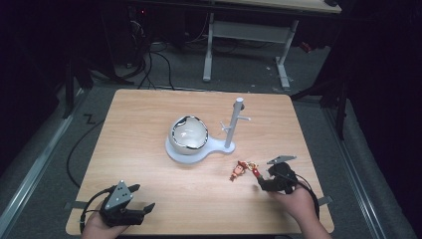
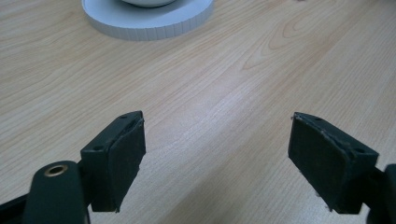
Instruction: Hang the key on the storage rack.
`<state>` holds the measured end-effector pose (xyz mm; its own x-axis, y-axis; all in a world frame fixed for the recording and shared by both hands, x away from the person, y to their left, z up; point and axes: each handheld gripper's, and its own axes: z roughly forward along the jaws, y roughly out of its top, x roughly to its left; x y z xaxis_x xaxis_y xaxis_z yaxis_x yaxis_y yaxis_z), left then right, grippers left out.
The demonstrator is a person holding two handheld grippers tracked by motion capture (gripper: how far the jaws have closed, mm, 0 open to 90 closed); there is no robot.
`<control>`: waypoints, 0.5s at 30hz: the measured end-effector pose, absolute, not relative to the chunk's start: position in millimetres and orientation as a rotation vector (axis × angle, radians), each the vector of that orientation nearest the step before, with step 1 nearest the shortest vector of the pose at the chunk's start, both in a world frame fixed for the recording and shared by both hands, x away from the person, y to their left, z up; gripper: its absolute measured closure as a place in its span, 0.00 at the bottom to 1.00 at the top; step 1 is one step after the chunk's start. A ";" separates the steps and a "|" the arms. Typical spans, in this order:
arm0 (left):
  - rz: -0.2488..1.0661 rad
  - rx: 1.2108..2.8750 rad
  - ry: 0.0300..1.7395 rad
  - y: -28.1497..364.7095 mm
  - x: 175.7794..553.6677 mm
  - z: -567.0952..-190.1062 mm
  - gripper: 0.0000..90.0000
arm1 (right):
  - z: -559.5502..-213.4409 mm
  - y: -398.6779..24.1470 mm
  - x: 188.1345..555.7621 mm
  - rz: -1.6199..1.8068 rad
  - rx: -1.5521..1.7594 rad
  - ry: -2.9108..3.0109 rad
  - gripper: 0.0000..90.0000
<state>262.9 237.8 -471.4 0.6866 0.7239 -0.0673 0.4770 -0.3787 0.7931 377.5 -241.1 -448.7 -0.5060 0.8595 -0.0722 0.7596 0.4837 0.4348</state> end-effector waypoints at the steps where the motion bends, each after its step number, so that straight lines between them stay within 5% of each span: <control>1: 0.368 2.046 0.925 238.3 263.0 -471.3 0.22 | -445.9 -239.5 381.6 0.481 1.374 2.480 0.40; 15: 0.357 2.082 0.922 234.1 264.0 -475.5 0.22 | -440.3 -209.9 426.0 0.107 1.345 2.747 0.52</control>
<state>264.0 234.1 -475.5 0.6927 0.7185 -0.0629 0.4883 -0.4031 0.7740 426.0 -209.9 -440.3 -0.6110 0.7905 -0.0422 0.7848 0.6119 0.0981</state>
